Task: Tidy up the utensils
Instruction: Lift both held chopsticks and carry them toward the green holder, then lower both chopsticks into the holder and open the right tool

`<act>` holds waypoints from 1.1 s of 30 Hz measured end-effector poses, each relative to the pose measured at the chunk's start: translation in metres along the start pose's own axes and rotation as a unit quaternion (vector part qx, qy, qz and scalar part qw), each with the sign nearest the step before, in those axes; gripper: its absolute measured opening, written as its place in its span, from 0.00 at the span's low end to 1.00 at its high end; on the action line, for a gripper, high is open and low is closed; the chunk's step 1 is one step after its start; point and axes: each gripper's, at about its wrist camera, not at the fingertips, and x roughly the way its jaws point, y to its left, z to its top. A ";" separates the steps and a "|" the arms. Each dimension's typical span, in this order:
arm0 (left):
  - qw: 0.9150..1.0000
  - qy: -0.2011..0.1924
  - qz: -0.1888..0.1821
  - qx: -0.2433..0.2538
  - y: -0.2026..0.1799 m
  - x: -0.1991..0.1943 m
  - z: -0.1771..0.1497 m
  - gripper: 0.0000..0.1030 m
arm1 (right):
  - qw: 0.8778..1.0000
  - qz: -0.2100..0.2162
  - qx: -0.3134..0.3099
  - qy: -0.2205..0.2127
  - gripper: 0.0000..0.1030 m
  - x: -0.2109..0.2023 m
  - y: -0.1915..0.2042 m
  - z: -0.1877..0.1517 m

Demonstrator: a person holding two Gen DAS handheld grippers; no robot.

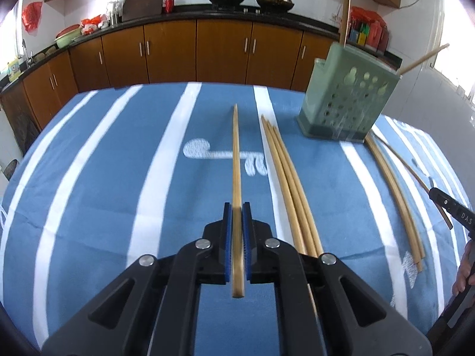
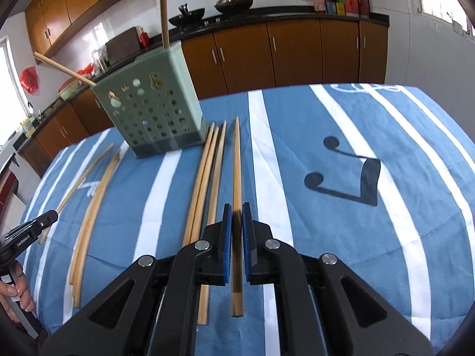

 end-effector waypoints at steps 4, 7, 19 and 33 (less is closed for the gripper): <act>1.000 -0.019 -0.002 -0.003 0.000 -0.012 0.008 0.08 | 1.000 0.005 0.001 -0.017 0.07 -0.007 0.002 0.004; 1.000 -0.028 -0.002 -0.005 0.001 -0.018 0.012 0.08 | 1.000 0.007 0.001 -0.026 0.07 -0.011 0.003 0.006; 0.997 -0.073 -0.004 -0.012 0.001 -0.045 0.031 0.08 | 0.996 0.017 0.002 -0.089 0.07 -0.039 0.007 0.024; 0.993 -0.117 -0.008 -0.017 0.003 -0.072 0.048 0.08 | 0.992 0.022 -0.002 -0.124 0.07 -0.057 0.010 0.038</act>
